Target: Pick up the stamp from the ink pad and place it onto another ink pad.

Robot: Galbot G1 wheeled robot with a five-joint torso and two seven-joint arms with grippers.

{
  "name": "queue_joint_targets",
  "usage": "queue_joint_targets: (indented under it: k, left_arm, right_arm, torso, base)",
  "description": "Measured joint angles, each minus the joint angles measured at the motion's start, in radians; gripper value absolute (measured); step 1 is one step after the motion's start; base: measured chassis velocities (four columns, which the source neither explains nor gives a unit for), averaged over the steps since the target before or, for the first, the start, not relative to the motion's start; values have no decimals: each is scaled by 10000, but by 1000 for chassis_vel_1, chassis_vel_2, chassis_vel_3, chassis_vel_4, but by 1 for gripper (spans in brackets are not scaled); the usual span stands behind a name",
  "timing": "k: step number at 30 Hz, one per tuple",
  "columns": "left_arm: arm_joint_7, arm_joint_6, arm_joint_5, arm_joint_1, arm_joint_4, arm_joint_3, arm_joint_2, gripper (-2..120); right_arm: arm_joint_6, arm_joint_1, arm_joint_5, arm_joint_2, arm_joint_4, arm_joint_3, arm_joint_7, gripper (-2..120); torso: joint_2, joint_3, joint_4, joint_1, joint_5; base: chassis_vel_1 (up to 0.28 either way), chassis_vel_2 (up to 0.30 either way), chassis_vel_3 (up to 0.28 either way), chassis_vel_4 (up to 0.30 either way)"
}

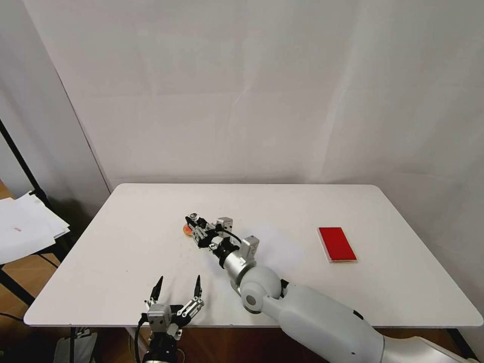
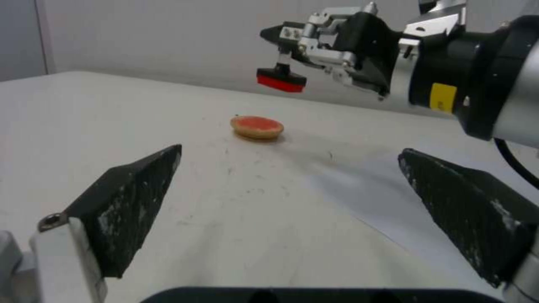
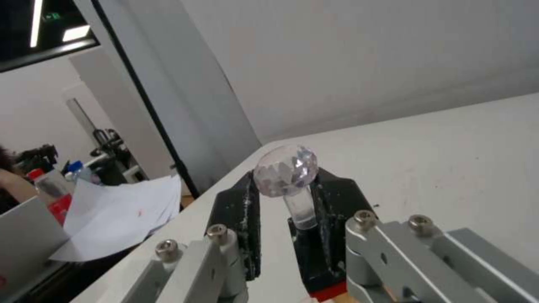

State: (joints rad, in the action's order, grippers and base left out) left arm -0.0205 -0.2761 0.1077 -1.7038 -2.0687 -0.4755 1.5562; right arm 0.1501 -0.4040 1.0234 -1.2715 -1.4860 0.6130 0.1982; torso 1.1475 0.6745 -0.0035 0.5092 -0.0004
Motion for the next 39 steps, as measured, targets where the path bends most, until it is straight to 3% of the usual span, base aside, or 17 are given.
queue_joint_targets:
  k: [22, 39]
  left_arm:
    - [0, 0, 0, 0, 0, 0, -1, 102]
    - [0, 0, 0, 0, 0, 0, -1, 102]
  right_arm:
    - [5, 676, -76, -1042, 1765, 331, -153, 21]
    - [39, 796, 2, -1271, 2289, 467, -278, 21]
  torso:
    - [0, 0, -1, 0, 1]
    - [2, -1, -1, -1, 3]
  base:
    - [0, 0, 0, 0]
    - [0, 0, 0, 0]
